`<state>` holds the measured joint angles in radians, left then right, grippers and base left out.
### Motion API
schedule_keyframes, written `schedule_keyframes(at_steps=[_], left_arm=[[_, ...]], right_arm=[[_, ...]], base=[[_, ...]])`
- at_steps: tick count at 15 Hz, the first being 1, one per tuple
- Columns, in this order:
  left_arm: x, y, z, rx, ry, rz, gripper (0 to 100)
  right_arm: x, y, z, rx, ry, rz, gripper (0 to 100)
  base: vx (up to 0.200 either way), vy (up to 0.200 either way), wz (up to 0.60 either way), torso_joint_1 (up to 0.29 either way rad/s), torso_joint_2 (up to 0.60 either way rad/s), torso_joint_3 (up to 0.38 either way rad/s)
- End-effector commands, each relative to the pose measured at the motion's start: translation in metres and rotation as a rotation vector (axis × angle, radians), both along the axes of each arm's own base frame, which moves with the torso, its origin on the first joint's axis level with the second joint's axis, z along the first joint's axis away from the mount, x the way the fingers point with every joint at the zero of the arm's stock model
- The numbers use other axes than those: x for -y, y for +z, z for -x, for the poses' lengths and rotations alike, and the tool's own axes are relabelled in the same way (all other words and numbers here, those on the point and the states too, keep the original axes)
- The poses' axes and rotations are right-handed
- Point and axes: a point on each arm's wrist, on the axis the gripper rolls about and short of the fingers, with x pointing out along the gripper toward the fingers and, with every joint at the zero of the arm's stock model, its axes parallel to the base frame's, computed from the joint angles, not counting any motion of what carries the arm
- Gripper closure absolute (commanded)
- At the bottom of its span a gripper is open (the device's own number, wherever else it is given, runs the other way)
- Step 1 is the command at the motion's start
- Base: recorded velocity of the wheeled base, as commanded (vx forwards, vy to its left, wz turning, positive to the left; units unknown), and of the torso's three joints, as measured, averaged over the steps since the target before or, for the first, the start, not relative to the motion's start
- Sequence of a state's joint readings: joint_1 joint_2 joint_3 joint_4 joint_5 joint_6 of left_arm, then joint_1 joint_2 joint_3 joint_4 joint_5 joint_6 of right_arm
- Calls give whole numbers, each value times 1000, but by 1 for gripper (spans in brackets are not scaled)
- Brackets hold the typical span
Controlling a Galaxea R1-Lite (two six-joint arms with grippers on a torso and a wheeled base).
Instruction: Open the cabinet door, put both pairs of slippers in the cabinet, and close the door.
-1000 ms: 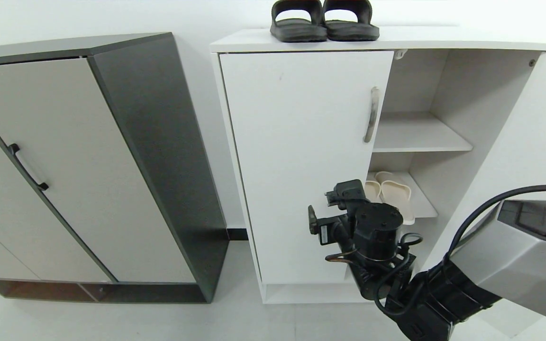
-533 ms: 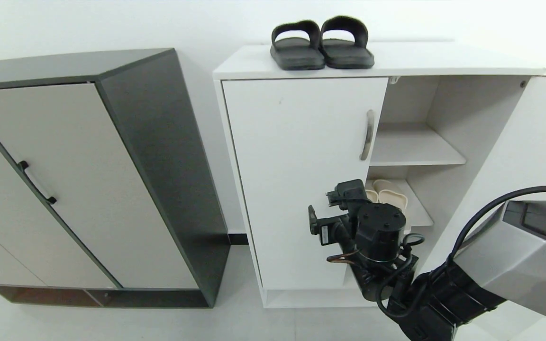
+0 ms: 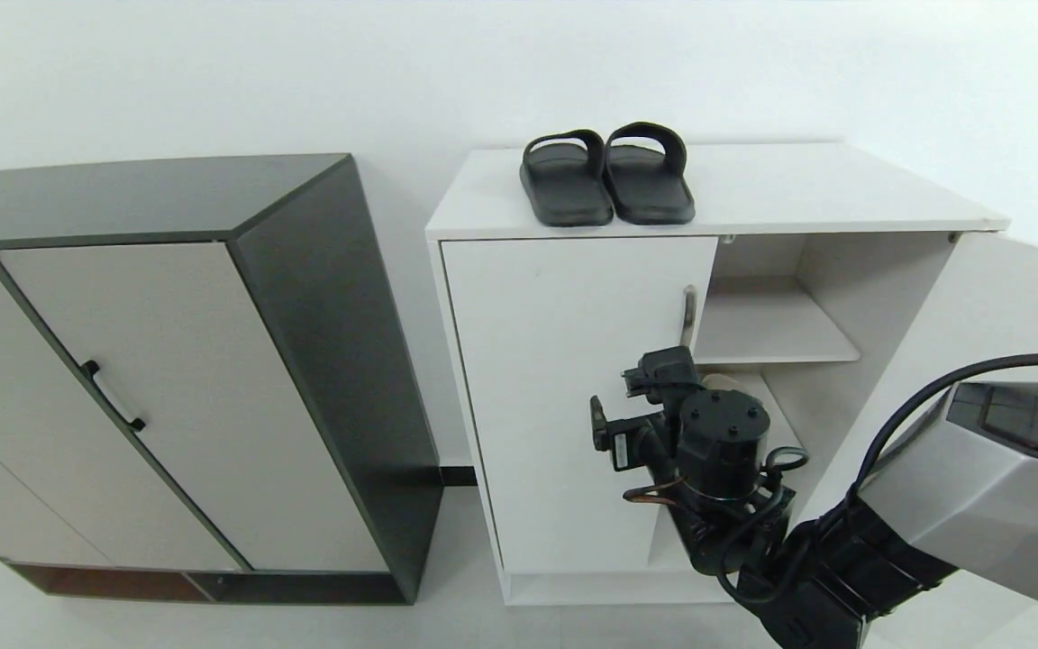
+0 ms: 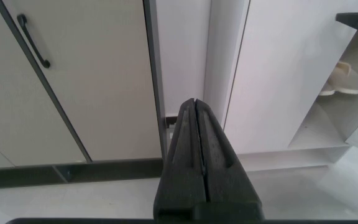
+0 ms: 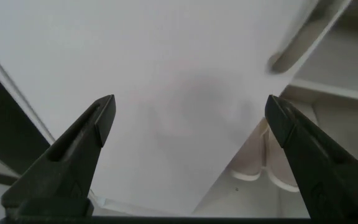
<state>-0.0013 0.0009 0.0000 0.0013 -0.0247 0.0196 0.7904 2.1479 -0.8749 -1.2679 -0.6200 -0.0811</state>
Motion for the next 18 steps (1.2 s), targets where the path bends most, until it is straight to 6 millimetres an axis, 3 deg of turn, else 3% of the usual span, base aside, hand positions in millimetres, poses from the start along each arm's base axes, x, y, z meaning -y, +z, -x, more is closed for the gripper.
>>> schedule_keyframes(at_steps=[1,18], left_arm=[[0,0,0,-1,0,0,100],[0,0,0,-1,0,0,100]], right_arm=[[0,-1,1,0,3,0,0],[2,-3,5,36,24,11,0]], base=[[0,0,0,159,-461,-330],[0,0,0,209,-525,-314]])
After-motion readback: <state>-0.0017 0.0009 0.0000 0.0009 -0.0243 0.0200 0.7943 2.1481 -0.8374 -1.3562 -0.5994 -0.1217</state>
